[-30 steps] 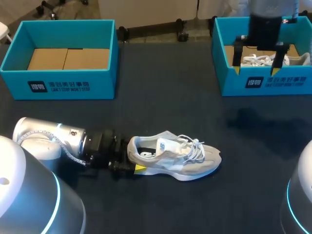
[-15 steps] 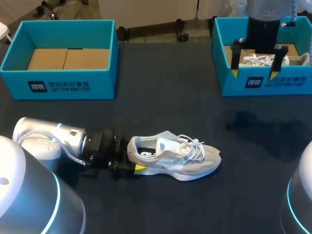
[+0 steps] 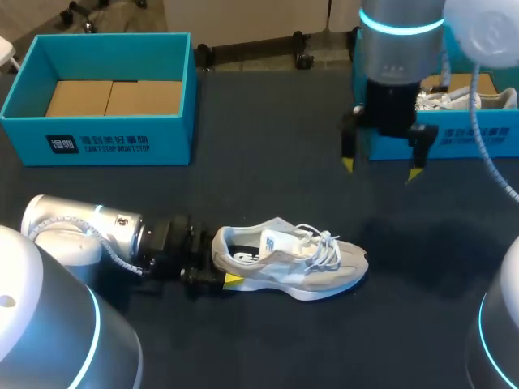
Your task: Take the shoe out of the shoebox, open the shoe tongue, remove and reinsert the insole, then place the shoe into the shoebox
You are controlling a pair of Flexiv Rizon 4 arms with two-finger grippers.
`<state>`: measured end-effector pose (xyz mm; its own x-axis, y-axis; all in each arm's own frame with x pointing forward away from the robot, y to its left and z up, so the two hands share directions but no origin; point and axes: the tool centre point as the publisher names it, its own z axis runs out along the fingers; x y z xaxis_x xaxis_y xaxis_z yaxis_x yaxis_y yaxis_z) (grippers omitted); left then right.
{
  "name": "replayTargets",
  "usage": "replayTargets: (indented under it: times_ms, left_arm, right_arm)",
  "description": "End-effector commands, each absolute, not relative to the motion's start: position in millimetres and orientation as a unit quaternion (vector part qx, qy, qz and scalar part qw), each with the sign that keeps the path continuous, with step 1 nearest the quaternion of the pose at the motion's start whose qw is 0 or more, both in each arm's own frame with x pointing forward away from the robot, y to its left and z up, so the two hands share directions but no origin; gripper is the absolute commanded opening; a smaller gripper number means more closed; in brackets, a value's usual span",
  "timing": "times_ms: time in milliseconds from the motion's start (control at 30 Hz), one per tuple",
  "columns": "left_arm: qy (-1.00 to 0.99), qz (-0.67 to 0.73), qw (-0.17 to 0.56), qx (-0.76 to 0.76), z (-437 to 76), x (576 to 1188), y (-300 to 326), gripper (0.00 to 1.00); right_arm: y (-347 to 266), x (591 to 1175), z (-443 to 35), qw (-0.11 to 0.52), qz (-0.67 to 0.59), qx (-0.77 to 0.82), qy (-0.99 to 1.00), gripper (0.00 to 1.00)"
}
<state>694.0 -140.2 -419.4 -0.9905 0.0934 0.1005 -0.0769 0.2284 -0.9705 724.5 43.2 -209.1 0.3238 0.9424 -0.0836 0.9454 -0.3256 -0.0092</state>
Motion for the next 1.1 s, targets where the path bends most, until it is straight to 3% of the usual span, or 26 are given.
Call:
replayTargets:
  times_ms: [33, 267, 800, 1100]
  left_arm:
    - [-0.781, 0.621, 0.069, -0.006, -419.3, 694.5, -140.3, 0.0]
    - [-0.781, 0.621, 0.069, -0.006, -419.3, 694.5, -140.3, 0.0]
    - [-0.781, 0.621, 0.069, -0.006, -419.3, 694.5, -140.3, 0.0]
    - [-0.781, 0.621, 0.069, -0.006, -419.3, 694.5, -140.3, 0.0]
  right_arm:
    - [73.6, 714.3, -220.8, 0.028, -0.051, 0.82, 0.569, 1.0]
    - [116.3, 700.6, -235.1, -0.016, -0.029, 0.825, 0.564, 1.0]
    - [116.3, 700.6, -235.1, -0.016, -0.029, 0.825, 0.564, 1.0]
    - [175.9, 684.5, -252.5, 0.022, -0.022, 0.796, 0.604, 1.0]
